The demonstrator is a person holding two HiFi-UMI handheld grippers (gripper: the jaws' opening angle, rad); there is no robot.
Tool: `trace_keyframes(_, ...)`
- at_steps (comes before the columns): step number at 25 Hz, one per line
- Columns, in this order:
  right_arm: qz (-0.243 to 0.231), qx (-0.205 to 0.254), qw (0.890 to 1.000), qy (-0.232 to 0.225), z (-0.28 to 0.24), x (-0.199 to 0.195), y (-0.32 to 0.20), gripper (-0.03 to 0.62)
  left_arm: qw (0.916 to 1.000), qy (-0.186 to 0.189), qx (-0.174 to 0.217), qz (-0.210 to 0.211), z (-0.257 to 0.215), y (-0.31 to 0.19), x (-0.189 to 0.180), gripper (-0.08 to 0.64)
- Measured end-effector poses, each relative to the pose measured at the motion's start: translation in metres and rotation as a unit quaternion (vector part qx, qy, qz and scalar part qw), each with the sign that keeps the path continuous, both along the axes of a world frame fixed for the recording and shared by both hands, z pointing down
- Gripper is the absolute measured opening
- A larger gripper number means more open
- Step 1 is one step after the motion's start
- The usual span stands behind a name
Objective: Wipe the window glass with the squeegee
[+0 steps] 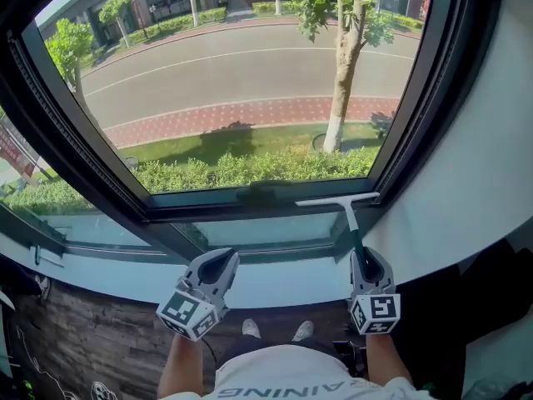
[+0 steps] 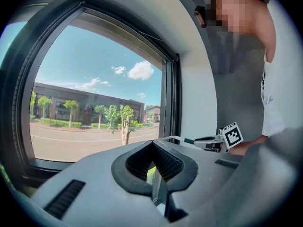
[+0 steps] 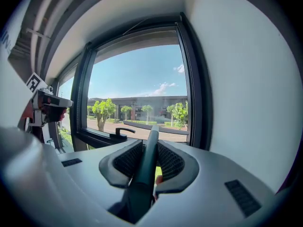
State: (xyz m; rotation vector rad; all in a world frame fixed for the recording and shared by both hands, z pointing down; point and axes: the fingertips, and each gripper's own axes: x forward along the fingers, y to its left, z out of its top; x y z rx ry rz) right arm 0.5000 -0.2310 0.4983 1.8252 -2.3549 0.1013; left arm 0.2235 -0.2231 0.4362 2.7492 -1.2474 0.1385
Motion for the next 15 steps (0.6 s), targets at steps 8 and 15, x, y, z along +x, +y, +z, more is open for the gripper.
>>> trace_keyframes(8, -0.012, 0.052, 0.997, -0.05, -0.028, 0.011, -0.001, 0.098, 0.9994, -0.014, -0.008, -0.031, 0.01, 0.012, -0.01, 0.014)
trace_keyframes(15, 0.014, 0.042, 0.998, -0.048, -0.031, -0.039, 0.012, 0.098, 0.9995, -0.024, 0.02, 0.003, 0.005, 0.025, -0.054, 0.014)
